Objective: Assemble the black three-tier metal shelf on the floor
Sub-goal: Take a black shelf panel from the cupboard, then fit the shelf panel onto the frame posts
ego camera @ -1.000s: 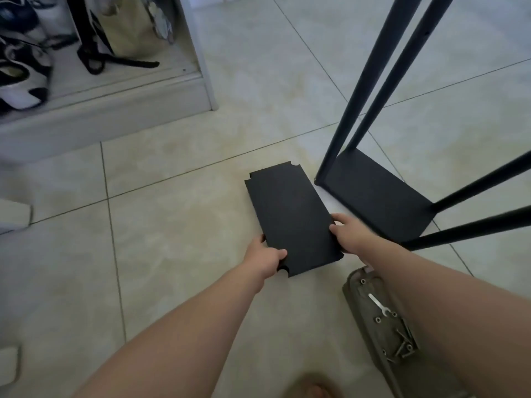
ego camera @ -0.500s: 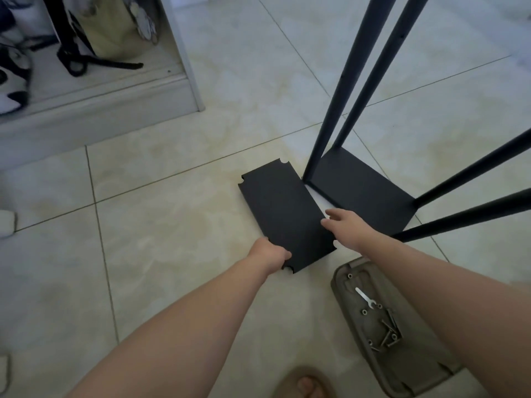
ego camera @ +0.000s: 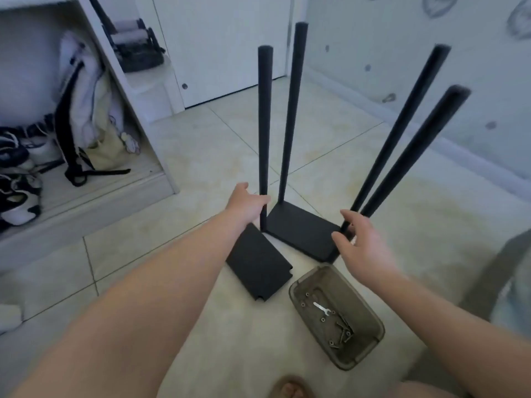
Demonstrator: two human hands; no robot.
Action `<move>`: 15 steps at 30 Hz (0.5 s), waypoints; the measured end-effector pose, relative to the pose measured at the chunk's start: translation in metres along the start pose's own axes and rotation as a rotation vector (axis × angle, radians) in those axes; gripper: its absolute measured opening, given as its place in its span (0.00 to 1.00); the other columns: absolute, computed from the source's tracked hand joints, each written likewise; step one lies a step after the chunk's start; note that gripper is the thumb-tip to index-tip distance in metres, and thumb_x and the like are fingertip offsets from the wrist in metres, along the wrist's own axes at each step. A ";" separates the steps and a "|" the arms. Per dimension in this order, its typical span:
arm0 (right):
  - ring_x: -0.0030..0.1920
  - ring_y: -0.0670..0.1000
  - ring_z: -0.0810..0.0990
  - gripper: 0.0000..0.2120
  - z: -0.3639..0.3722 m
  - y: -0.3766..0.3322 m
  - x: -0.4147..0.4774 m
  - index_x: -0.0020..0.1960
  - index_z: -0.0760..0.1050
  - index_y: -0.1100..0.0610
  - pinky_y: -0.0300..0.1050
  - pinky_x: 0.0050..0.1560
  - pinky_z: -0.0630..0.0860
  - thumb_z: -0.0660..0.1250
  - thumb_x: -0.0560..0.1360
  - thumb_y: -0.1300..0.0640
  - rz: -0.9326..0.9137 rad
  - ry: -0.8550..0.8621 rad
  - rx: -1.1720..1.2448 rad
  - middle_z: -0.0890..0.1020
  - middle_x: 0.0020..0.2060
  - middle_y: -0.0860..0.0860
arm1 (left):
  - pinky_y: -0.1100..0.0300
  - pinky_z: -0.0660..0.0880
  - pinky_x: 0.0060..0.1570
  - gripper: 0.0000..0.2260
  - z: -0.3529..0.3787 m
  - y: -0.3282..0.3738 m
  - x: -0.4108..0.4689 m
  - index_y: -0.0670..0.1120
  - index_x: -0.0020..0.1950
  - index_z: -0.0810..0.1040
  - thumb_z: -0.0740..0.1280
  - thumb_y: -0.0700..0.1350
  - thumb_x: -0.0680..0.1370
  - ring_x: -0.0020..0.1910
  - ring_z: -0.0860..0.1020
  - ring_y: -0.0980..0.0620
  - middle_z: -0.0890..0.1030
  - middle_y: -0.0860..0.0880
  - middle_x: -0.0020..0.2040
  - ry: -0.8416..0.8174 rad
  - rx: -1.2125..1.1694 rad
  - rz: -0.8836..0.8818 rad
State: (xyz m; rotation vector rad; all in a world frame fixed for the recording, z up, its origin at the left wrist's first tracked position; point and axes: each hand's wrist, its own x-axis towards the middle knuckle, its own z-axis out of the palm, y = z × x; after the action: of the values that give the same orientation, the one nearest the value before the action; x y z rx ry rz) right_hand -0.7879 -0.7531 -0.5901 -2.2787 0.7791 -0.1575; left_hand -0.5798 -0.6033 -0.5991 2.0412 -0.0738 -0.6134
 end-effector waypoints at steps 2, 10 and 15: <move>0.67 0.49 0.74 0.25 -0.023 -0.001 -0.010 0.77 0.63 0.50 0.46 0.64 0.71 0.63 0.82 0.48 0.048 0.088 0.048 0.70 0.73 0.47 | 0.54 0.66 0.60 0.37 -0.005 0.031 0.001 0.48 0.81 0.55 0.72 0.50 0.77 0.70 0.70 0.43 0.66 0.45 0.76 0.024 -0.004 0.069; 0.63 0.56 0.76 0.37 -0.077 -0.016 0.022 0.82 0.51 0.54 0.48 0.57 0.67 0.66 0.81 0.48 0.305 0.200 0.324 0.64 0.78 0.50 | 0.55 0.68 0.58 0.42 -0.023 0.110 0.014 0.54 0.82 0.47 0.72 0.48 0.77 0.70 0.71 0.43 0.66 0.48 0.76 0.123 0.188 0.324; 0.55 0.50 0.76 0.26 -0.075 -0.011 0.053 0.76 0.63 0.51 0.47 0.54 0.72 0.66 0.81 0.52 0.286 0.207 0.422 0.75 0.66 0.47 | 0.51 0.75 0.55 0.24 -0.035 0.139 0.037 0.51 0.71 0.66 0.70 0.46 0.78 0.57 0.77 0.47 0.77 0.53 0.59 0.159 0.241 0.415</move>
State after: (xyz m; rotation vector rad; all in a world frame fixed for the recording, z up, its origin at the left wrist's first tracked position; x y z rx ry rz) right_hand -0.7637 -0.8217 -0.5335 -1.7531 1.0585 -0.3898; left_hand -0.5050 -0.6599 -0.4847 2.2101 -0.4843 -0.1881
